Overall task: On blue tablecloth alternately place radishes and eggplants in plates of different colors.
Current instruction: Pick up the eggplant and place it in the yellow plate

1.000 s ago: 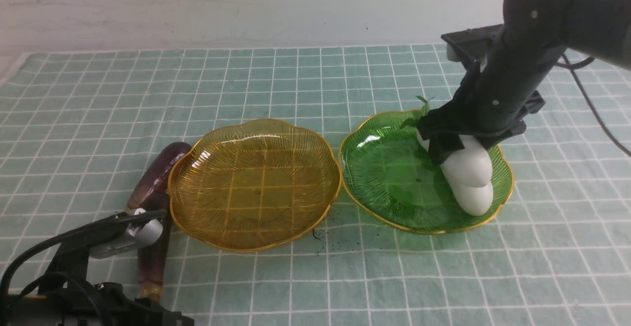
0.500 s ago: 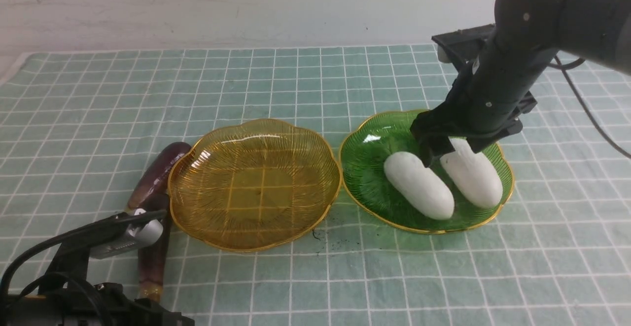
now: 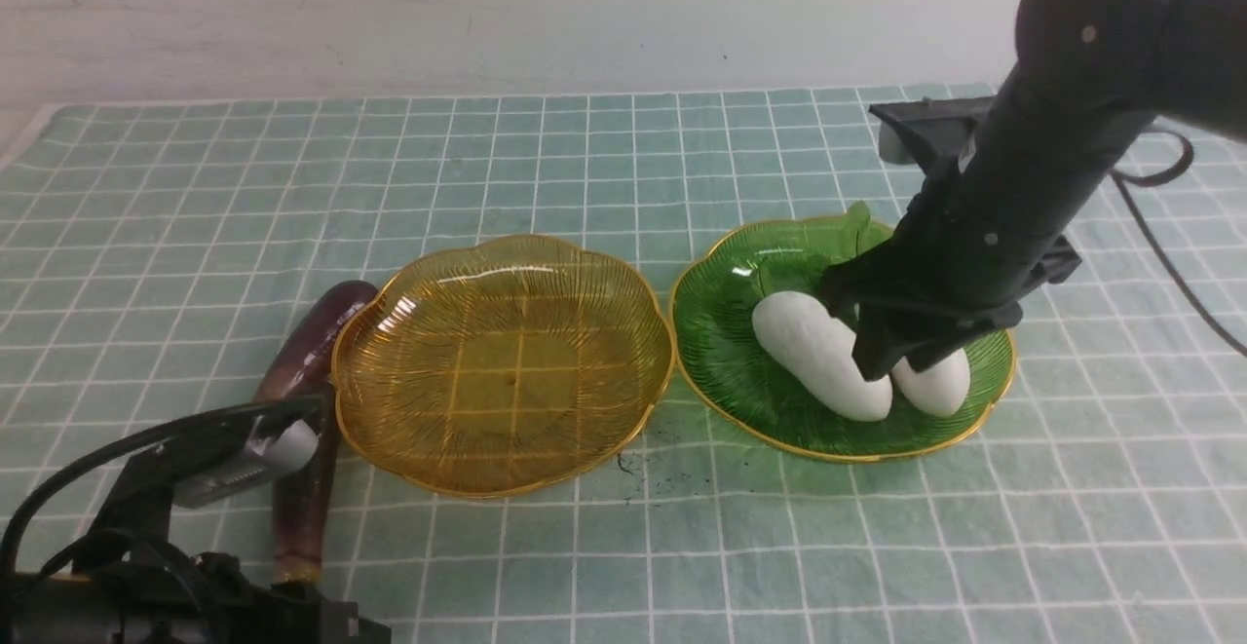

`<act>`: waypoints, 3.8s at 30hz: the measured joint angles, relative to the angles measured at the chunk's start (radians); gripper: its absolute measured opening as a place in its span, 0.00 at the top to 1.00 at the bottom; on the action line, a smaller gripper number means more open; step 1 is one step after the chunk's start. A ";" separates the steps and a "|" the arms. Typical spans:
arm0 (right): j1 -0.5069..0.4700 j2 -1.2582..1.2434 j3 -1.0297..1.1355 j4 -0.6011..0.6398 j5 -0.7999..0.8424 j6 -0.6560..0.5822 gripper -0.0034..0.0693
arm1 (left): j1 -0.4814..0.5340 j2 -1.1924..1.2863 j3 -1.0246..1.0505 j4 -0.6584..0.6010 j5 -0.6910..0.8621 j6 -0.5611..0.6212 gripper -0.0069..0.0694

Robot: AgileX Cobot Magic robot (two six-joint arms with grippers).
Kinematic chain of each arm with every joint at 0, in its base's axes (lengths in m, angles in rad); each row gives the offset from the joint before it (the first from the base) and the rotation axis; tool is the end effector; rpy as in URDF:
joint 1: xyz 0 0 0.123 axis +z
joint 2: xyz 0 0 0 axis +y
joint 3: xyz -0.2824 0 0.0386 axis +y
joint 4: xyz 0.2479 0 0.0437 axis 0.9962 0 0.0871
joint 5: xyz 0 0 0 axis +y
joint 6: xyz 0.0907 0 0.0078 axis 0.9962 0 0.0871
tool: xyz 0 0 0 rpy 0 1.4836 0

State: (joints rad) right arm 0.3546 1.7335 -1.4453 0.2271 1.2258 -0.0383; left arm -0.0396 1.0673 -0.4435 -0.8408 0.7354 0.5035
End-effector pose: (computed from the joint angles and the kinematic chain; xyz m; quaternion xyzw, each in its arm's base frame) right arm 0.3190 0.1387 0.2789 -0.1635 0.9779 0.1190 0.0534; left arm 0.1595 -0.0519 0.2101 -0.0069 0.9390 -0.2761 0.2048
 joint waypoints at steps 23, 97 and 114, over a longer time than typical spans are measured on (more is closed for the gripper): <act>0.000 -0.868 0.598 -0.111 -0.097 -0.094 0.97 | 0.000 0.144 -0.258 0.738 -0.093 -0.732 0.42; 0.000 -0.841 0.657 -0.126 -0.245 -0.096 0.97 | -0.133 0.710 -0.907 0.391 0.355 -0.317 0.61; 0.000 -0.841 0.657 -0.117 -0.245 -0.096 0.97 | -0.199 0.881 -1.011 0.386 0.262 -0.314 0.28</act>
State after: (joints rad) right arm 0.3546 0.8926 -0.7880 0.1097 0.9803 -0.1347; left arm -0.2389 1.9485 -1.4549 -0.4544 0.9977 0.1896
